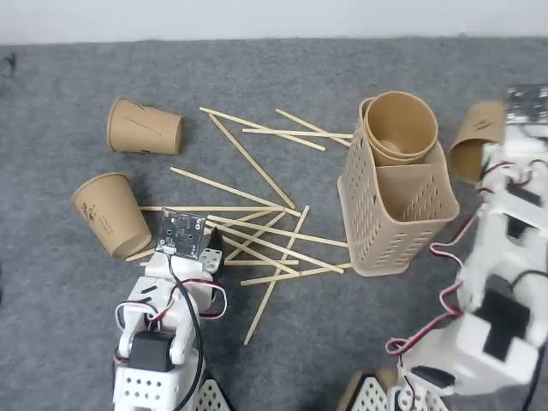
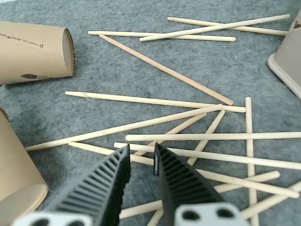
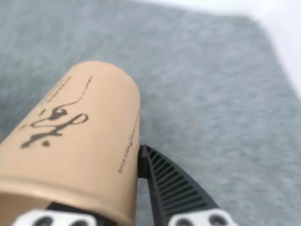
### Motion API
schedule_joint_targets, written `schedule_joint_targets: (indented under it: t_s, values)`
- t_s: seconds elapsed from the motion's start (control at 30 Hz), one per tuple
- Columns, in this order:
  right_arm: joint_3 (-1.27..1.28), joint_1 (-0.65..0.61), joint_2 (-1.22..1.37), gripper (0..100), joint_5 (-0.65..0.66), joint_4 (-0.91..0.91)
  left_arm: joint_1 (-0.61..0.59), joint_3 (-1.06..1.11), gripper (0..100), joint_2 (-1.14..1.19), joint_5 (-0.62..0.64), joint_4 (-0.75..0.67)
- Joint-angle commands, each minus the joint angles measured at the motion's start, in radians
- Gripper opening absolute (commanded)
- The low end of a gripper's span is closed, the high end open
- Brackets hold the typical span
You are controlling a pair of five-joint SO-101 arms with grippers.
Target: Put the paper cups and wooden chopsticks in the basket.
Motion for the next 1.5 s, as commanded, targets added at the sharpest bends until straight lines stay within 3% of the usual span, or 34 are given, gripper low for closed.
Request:
schedule_joint_targets:
  t_s: [0.0,0.13,0.33,0.53,0.67,0.9,1.17,1.47]
  values:
    - [-0.094,0.038,-0.127,0.8,-0.046,0.093,0.009,-0.015,9,-0.009,-0.009,0.005]
    - [-0.178,0.039,-0.22,0.8,-0.054,0.286,0.009,-0.015,9,-0.009,-0.009,0.005]
    - [-0.462,-0.019,-0.366,0.8,-0.069,0.734,0.009,-0.015,9,-0.009,-0.009,0.005]
    - [-0.802,-0.173,-0.386,0.8,-0.075,1.15,0.009,-0.015,9,-0.009,-0.009,0.006]
    - [-0.954,-0.306,-0.386,0.8,-0.121,1.328,0.009,-0.015,9,-0.009,-0.009,0.006]
    - [-1.126,-0.466,-0.305,0.8,-0.235,1.543,0.009,-0.015,9,-0.009,-0.009,0.006]
    - [-1.172,-0.409,-0.199,0.8,-0.381,1.626,0.009,-0.015,9,-0.009,-0.009,0.006]
    - [-0.945,-0.4,-0.219,0.8,-0.384,1.627,0.009,-0.015,9,-0.009,-0.009,0.003]
